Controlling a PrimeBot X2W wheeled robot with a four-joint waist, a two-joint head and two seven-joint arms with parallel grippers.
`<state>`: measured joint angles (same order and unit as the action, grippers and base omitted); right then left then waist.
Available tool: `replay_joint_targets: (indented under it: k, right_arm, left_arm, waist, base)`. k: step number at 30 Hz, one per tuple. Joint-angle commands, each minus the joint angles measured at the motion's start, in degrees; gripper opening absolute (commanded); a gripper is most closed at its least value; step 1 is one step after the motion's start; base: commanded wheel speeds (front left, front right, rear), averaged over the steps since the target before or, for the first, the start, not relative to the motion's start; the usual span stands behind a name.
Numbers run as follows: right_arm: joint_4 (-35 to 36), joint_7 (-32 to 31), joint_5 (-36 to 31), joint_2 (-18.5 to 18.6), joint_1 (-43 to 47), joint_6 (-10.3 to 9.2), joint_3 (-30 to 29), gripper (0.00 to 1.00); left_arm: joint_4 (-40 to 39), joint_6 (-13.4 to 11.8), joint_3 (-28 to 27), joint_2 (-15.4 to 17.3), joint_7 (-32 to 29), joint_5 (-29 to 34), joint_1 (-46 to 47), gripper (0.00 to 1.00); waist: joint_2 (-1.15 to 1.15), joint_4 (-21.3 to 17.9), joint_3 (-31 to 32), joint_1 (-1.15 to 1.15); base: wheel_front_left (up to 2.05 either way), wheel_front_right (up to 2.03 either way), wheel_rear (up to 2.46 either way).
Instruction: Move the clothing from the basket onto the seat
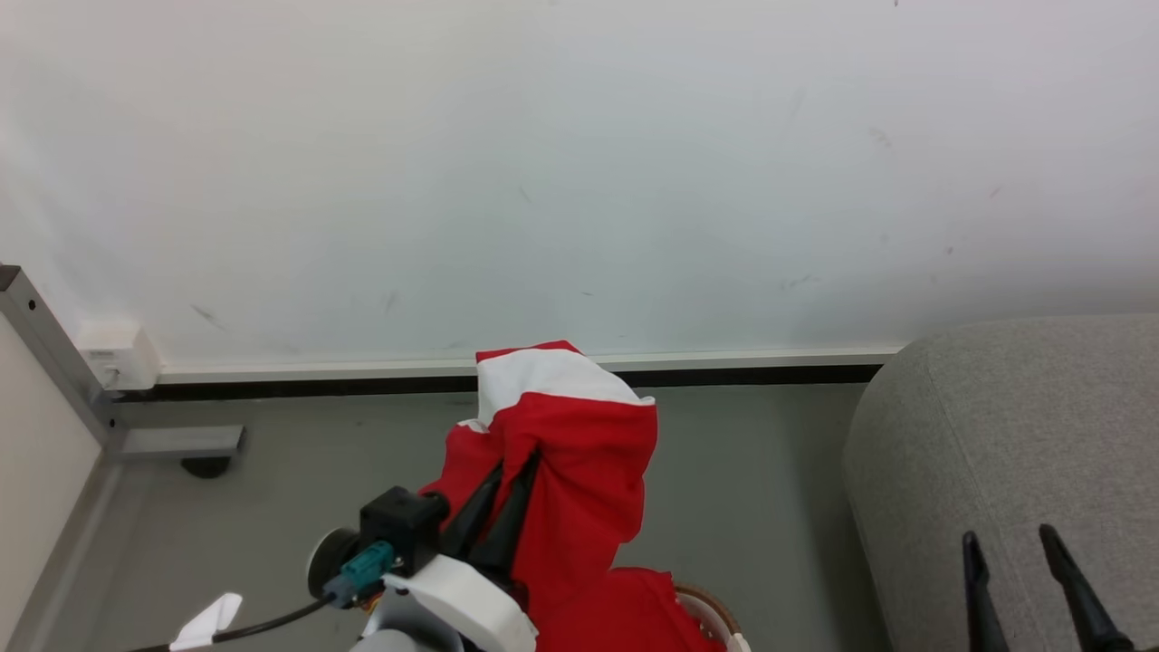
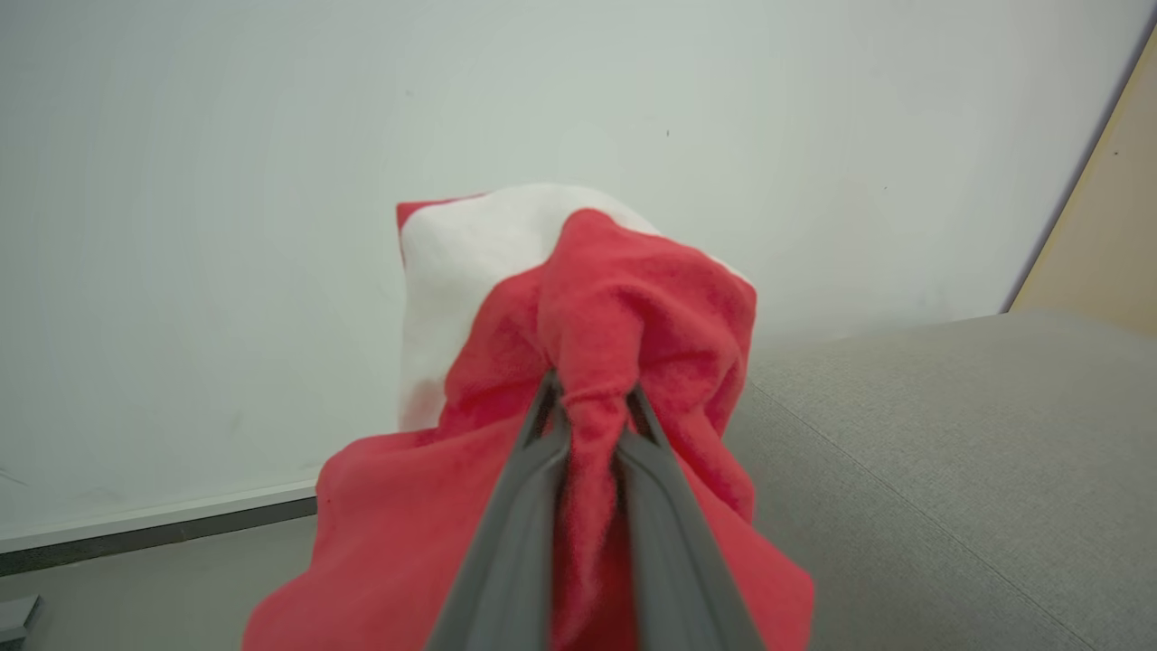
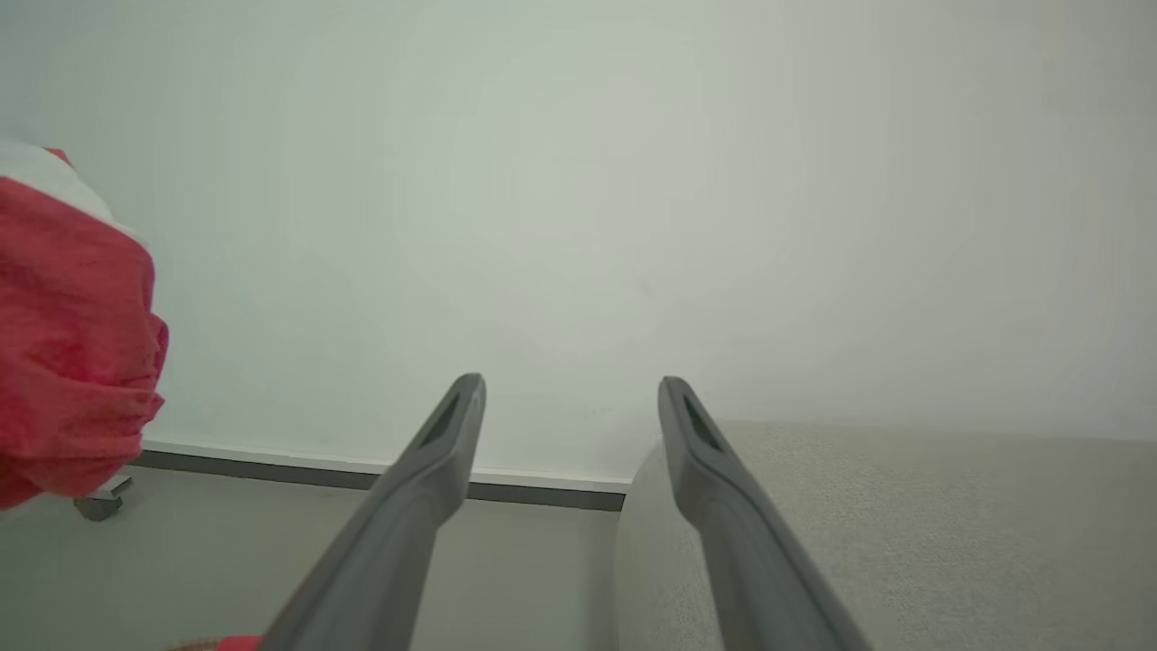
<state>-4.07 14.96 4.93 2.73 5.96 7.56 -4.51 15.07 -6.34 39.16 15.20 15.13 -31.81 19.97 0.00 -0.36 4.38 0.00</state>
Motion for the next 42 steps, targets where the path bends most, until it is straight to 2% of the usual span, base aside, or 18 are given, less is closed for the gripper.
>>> replay_joint_targets:
  k: [1,4,7,13,20,24,32,33,34,35,42]
  right_arm:
    - [0.3,0.2,-0.6,0.1,-0.2,-0.14,1.1,1.00]
    - [1.3,0.2,-1.3,0.1,-1.7,-0.14,4.7,1.00]
    - [1.1,0.2,-1.5,1.3,-3.4,-0.14,11.1,1.00]
    - [-2.6,0.2,2.9,6.2,-9.2,-0.14,27.2,1.00]
    - [-6.6,0.2,7.2,7.4,-16.7,-0.14,38.8,1.00]
    - [-9.6,0.2,7.5,6.9,-20.2,-0.14,42.3,1.00]
    - [-16.4,0.2,6.3,4.1,-22.8,-0.14,42.1,1.00]
    - [-17.3,0.2,6.8,3.7,-22.9,-0.14,41.9,0.37]
    - [-18.2,0.2,7.5,3.4,-23.0,-0.14,41.9,0.09]
    - [-19.0,0.2,7.7,3.2,-23.2,-0.14,41.7,0.00]
    - [-19.8,0.2,9.4,2.5,-23.7,-0.14,40.6,0.00]
  left_arm:
    - [-0.2,0.0,0.0,0.0,-0.2,0.6,-0.1,0.00]
    - [-0.6,0.3,0.5,-0.3,-0.4,0.6,0.2,0.00]
    - [-1.1,0.5,1.1,-0.6,-0.7,0.7,0.5,0.00]
    - [-1.8,0.8,2.4,-1.7,-0.9,0.8,0.9,0.00]
    - [-1.9,1.4,4.4,-3.2,-1.6,1.3,1.9,0.00]
    - [-2.3,1.7,5.4,-4.3,-2.0,1.1,2.3,0.00]
    - [-4.0,4.1,7.0,-5.5,-3.9,-1.4,2.0,0.00]
    - [-4.1,4.4,7.1,-5.4,-4.2,-1.6,1.9,0.00]
    - [-4.2,4.6,7.3,-5.3,-4.5,-1.8,1.9,0.00]
    - [-4.3,4.8,7.4,-5.2,-4.8,-2.2,1.8,0.00]
    - [-4.7,4.9,7.7,-4.4,-5.6,-3.0,1.4,0.00]
  waist:
    - [0.00,0.1,-0.1,0.00]
    - [0.00,0.1,-0.1,0.00]
    - [0.00,0.1,0.0,0.00]
    - [0.00,0.4,0.1,0.00]
    - [0.00,1.2,0.0,0.00]
    - [0.00,1.6,-0.2,0.00]
    - [0.00,2.8,0.1,0.00]
    - [0.00,2.9,0.1,0.00]
    - [0.00,3.0,0.2,0.00]
    - [0.00,3.1,0.2,0.00]
    - [0.00,3.3,0.2,0.00]
  base:
    - [0.00,0.00,0.00]
    - [0.00,0.00,0.00]
    - [0.00,0.00,0.00]
    - [0.00,0.00,0.00]
    - [0.00,0.00,0.00]
    - [0.00,0.00,0.00]
    - [0.00,0.00,0.00]
    - [0.00,0.00,0.00]
    - [0.00,0.00,0.00]
    - [0.00,0.00,0.00]
    - [0.00,0.00,0.00]
